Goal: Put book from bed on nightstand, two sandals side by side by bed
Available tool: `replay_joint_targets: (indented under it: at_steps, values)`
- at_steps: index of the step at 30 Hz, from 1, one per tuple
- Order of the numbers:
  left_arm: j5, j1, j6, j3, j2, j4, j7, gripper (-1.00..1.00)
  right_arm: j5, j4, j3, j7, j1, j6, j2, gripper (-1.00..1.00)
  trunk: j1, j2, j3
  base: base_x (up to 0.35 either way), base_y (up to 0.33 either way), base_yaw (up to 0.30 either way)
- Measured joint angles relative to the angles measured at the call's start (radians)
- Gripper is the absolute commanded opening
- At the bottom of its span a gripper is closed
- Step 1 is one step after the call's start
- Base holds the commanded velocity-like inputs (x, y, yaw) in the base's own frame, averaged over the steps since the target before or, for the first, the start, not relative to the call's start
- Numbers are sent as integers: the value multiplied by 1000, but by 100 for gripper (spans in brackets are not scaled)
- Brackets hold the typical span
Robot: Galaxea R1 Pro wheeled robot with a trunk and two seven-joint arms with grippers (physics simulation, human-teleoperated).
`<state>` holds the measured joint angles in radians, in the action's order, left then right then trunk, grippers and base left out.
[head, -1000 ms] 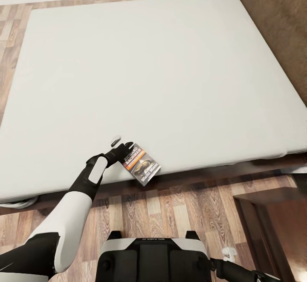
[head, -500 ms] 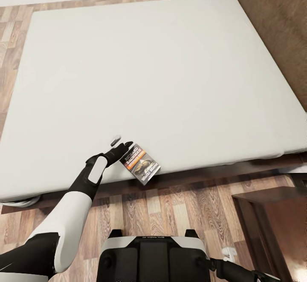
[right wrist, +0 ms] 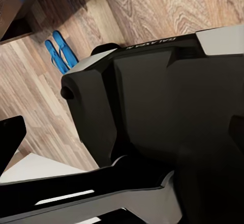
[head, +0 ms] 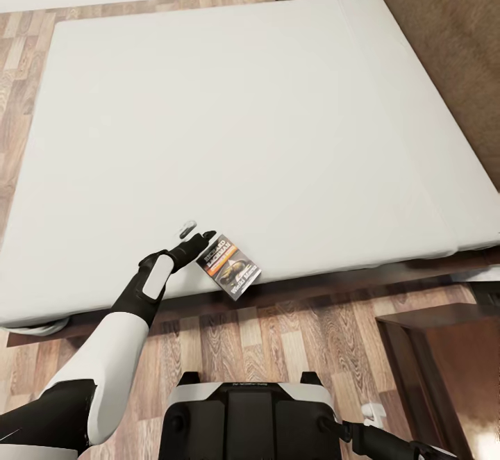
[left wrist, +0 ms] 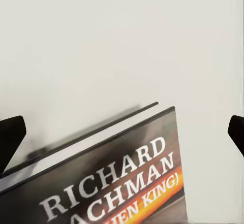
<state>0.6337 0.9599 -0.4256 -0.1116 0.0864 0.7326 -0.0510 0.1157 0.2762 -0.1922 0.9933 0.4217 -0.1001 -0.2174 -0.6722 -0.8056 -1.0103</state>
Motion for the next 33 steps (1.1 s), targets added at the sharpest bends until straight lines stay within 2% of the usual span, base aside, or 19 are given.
replay_joint_targets:
  at_steps: [14,19,23,28,30,32,33]
  values:
    - [-2,0,-28,-1,-5,15,-87,100,0,0,-1,0,0,0,0,100,54,98,44,0,0,0]
    - [-1,0,-134,0,-16,73,-141,100,0,0,-1,0,0,0,0,100,73,133,60,0,0,0]
    - [-1,-1,-180,-1,-25,94,-206,100,0,-1,-1,-1,0,0,0,100,88,161,72,0,0,0]
    - [0,-2,-196,-1,-55,97,-303,100,0,-1,-1,-1,0,0,0,100,107,196,88,0,0,0]
    - [-1,-3,-201,3,-55,93,-328,100,0,0,0,-1,0,0,0,100,115,210,94,0,0,0]
    - [-3,-11,-208,20,-53,90,-350,100,0,0,-1,-1,0,0,0,100,123,224,100,0,0,0]
    - [-4,-23,-210,43,-52,90,-363,100,0,0,-1,-1,0,0,0,100,127,231,104,0,0,0]
